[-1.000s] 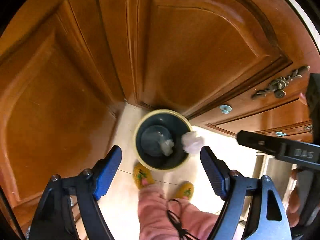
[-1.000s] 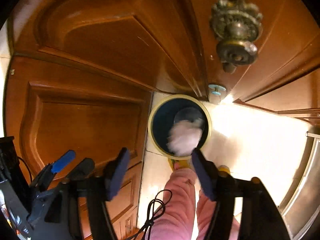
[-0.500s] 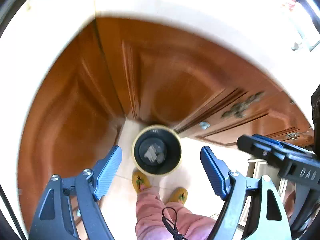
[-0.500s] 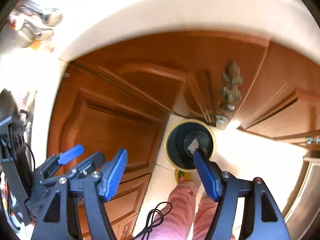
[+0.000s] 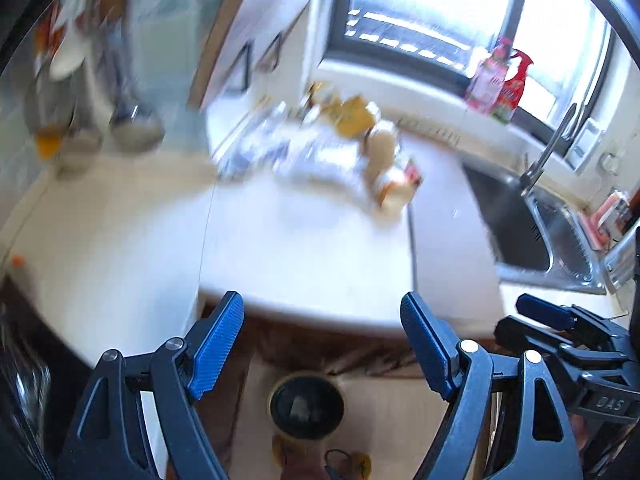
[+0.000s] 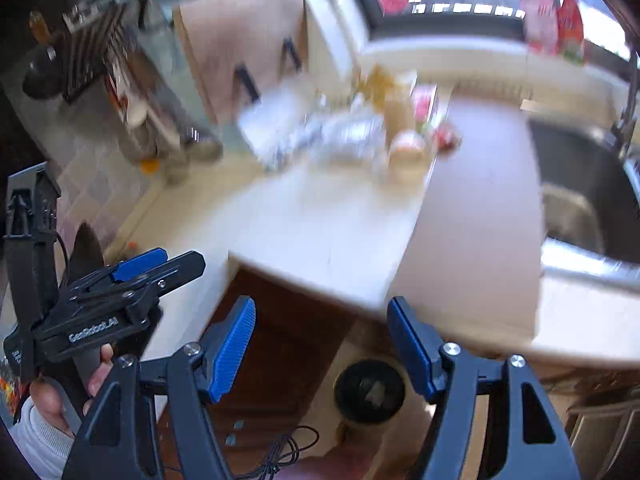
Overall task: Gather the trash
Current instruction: 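Raise both tools back toward the trash on the counter, then grasp the beige loofah with the right tool while the left tool grasps the clear plastic clamshell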
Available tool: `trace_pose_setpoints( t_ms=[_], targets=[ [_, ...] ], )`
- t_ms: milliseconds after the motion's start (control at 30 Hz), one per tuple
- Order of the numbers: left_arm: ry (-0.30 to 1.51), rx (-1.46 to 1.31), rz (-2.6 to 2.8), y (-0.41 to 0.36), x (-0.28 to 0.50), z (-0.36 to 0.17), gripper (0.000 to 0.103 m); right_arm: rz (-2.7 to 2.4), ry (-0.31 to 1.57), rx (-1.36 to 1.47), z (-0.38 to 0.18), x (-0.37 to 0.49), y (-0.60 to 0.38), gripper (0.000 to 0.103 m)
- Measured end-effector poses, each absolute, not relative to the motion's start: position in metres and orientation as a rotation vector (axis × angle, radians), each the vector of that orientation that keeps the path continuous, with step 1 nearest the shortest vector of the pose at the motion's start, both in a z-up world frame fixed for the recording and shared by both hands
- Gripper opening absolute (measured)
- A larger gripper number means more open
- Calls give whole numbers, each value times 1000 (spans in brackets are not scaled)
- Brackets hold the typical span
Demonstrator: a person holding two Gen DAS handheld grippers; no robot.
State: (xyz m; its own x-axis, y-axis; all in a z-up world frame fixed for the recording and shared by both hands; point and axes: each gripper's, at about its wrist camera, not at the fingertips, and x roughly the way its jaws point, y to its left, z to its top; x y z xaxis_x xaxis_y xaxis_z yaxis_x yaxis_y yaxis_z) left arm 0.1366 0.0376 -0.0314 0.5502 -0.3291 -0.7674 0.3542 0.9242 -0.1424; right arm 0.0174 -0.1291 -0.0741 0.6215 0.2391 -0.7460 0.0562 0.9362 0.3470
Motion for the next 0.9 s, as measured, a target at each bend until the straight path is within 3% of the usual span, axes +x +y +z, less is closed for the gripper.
trace_pose_setpoints(
  t_ms=[133, 333, 633, 900],
  targets=[
    [819, 99, -475, 17, 162, 4, 79, 17, 834, 321, -38, 32, -141, 69],
    [810, 94, -560, -13, 210, 9, 79, -165, 782, 303, -18, 54, -154, 69],
    [1008, -109, -566, -14, 282, -62, 79, -154, 856, 377, -38, 104, -193, 69],
    [1111, -242, -443, -29, 338, -105, 79, 10, 950, 403, -80, 202, -228, 69]
  ],
)
